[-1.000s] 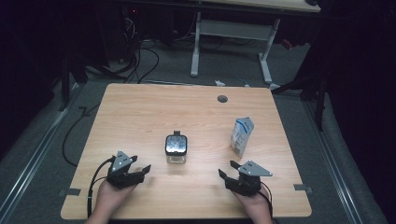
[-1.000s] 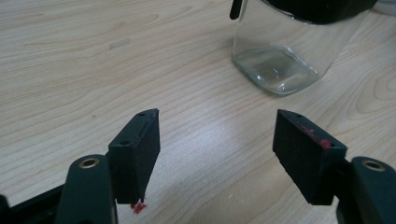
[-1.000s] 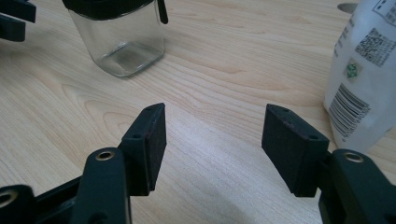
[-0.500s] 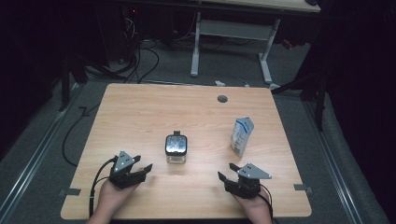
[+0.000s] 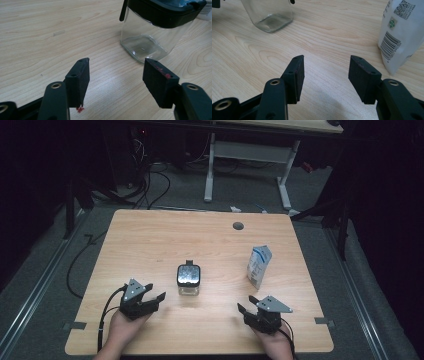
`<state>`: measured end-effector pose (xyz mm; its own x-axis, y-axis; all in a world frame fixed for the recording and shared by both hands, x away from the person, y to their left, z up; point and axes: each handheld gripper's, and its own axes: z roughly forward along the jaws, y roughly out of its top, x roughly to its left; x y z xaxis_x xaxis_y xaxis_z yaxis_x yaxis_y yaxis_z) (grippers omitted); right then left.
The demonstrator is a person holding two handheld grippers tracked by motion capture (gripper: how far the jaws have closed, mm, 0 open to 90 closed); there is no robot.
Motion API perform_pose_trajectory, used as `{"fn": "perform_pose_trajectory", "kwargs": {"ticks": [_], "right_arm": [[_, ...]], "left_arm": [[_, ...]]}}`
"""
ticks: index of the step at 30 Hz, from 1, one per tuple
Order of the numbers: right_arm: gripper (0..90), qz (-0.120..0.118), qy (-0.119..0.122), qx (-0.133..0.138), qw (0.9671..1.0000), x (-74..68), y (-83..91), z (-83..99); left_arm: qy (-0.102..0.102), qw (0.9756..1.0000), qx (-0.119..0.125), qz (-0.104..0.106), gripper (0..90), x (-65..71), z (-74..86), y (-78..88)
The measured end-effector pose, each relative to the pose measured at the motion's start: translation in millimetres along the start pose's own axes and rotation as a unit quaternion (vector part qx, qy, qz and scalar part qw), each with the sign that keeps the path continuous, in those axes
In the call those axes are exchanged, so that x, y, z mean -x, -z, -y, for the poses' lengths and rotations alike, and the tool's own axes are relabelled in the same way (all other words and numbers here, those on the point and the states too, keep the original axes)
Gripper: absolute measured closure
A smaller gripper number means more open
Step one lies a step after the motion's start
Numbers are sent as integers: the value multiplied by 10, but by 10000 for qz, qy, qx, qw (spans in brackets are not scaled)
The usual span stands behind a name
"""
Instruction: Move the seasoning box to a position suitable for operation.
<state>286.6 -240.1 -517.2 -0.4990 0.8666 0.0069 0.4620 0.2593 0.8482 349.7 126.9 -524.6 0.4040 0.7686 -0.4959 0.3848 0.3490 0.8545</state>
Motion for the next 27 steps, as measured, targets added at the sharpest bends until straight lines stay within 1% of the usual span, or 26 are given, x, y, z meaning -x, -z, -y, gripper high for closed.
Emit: {"fn": "perform_pose_trajectory", "kwargs": {"ticks": [3,6,8,9,10,11,13,14,15,18,20,21,22,23,24,26,27], "right_arm": [[468,18,25,-29,10000,3,-8,-4],[468,13,-19,-16,10000,10,-3,-8],[468,10,-39,-31,10000,14,3,-9],[470,11,-40,-34,10000,20,3,-10],[472,18,-92,-37,9999,19,2,-9],[474,35,-109,-49,9999,20,2,-9],[492,73,-112,-52,9999,23,4,-7],[494,69,-110,-58,9999,28,7,-5],[493,83,-134,-62,9999,32,9,-3],[483,86,-164,-68,9998,40,3,4],[463,77,-139,-96,9998,40,-2,12],[462,70,-135,-124,9998,38,-5,16],[462,70,-135,-124,9998,38,-5,16],[466,31,-45,-157,9999,33,-5,18],[467,34,-34,-156,9999,30,-6,18],[482,93,-24,-229,9997,19,-8,19],[488,58,-6,-267,9996,25,-15,20]], "left_arm": [[24,10000,-40,29,400,5,9,-5],[103,9999,10,9,398,22,1,-12],[71,10000,45,-31,413,36,5,-20],[27,10000,30,-51,421,36,10,-26],[23,10000,0,-67,434,40,13,-39],[45,10000,-12,-59,456,45,15,-47],[-26,10000,-62,-48,505,47,24,-57],[-26,10000,-62,-48,527,47,24,-57],[32,10000,-61,-11,543,54,32,-73],[-51,10000,-38,11,621,54,49,-90],[-108,9999,-10,-30,647,56,57,-107],[-108,9999,-10,-30,667,56,57,-107],[-58,10000,-22,-15,667,61,59,-119],[-30,10000,-31,-1,708,69,63,-141],[-58,10000,-38,-1,728,72,65,-158],[-30,10000,-28,1,774,90,62,-211],[-98,9999,-30,-34,790,105,65,-252]]}}
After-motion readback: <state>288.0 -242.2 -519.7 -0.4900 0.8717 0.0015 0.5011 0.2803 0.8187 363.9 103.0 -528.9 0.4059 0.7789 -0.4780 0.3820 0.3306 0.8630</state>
